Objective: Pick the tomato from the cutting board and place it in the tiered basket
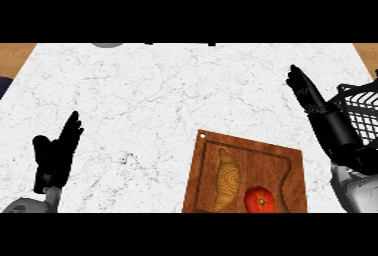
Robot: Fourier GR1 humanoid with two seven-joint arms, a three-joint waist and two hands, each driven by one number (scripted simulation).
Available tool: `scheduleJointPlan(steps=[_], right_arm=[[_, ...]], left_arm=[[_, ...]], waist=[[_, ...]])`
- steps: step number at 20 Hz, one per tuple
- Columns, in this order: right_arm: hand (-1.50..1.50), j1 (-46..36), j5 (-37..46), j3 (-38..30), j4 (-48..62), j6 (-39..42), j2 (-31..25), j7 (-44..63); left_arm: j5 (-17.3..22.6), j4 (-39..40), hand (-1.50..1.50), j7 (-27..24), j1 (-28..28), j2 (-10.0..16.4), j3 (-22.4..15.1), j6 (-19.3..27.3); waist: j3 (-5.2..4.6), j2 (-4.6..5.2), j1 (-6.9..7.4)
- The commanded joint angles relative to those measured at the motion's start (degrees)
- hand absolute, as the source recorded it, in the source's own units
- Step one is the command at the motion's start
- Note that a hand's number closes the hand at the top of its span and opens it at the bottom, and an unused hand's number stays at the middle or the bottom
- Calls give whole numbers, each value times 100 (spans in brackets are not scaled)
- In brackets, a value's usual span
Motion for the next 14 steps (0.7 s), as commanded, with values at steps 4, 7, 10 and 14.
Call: scheduleJointPlan(steps=[4, 7, 10, 14], right_arm=[[150, 585, 890, 1104, -1291, -1065, 1191, 54], [150, 1158, 2163, 381, -234, -1723, 73, 695], [-150, 2109, 1861, 436, -585, -3264, 1766, 785], [-150, 2884, 3445, 1370, -1109, -4294, 2103, 433]], left_arm=[[253, -142, 0, -191, -147, 230, 381, -675], [202, -390, 0, -72, -90, 32, 163, -459], [405, -636, 0, -36, 62, 131, 220, -707], [478, -742, 0, 97, -218, 121, 224, -939]], waist=[[71, -127, -199], [-73, -179, -751], [72, -201, -534], [68, -133, -321]])
